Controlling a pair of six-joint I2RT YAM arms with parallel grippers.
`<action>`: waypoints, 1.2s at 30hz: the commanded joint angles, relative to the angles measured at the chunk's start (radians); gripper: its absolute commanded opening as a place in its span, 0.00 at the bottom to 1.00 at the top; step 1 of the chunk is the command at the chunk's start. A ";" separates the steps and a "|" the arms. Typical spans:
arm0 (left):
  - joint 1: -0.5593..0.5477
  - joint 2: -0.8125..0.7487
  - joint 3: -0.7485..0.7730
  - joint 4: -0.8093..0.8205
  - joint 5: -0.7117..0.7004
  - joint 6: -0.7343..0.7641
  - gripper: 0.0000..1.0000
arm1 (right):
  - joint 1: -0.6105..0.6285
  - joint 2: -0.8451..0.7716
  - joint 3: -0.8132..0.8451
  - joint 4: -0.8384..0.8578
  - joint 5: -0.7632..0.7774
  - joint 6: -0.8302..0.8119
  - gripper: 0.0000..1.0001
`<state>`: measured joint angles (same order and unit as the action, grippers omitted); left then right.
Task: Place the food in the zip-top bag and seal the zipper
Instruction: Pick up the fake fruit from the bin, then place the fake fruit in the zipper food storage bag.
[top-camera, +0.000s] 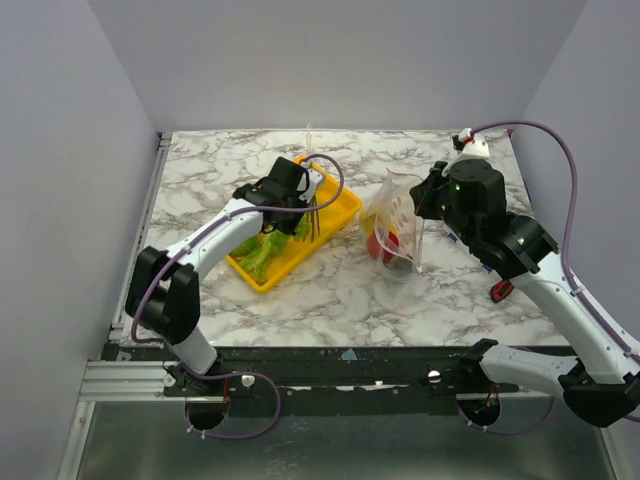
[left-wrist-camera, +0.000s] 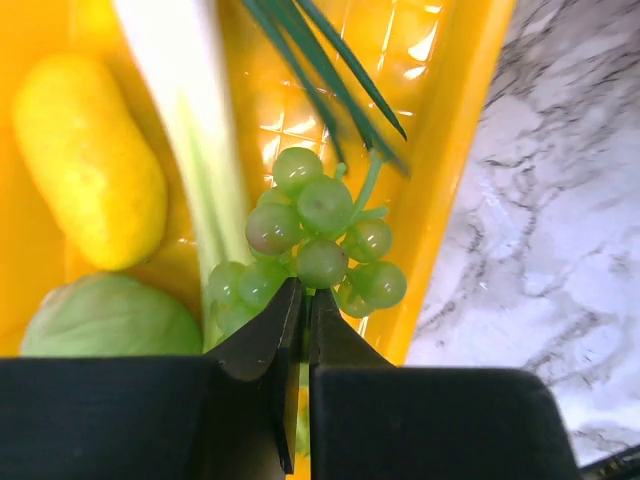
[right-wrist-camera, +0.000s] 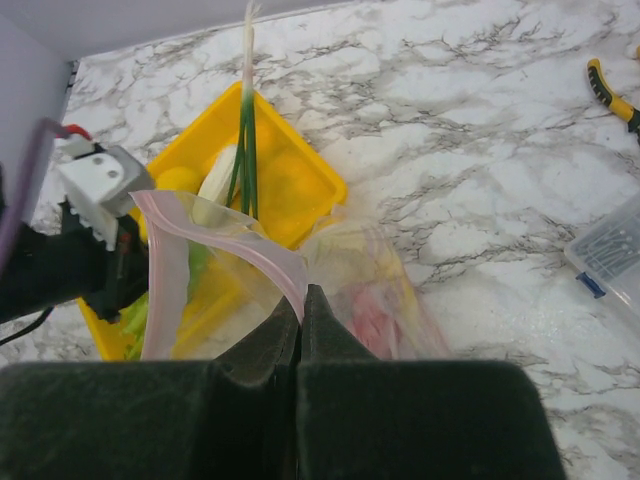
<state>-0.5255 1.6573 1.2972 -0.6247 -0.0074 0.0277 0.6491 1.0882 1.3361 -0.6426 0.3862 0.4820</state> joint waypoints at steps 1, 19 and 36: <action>0.002 -0.162 0.030 -0.077 0.095 -0.017 0.00 | 0.005 0.023 -0.001 0.029 0.010 0.028 0.01; -0.006 -0.631 -0.026 0.903 0.841 -0.592 0.00 | 0.005 0.089 0.041 0.065 -0.067 0.135 0.01; -0.148 -0.310 -0.325 1.588 0.761 -0.790 0.00 | 0.005 0.070 0.088 0.042 -0.097 0.271 0.01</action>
<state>-0.6682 1.3594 1.0103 0.8940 0.7963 -0.7910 0.6491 1.1820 1.3720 -0.6044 0.3012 0.7315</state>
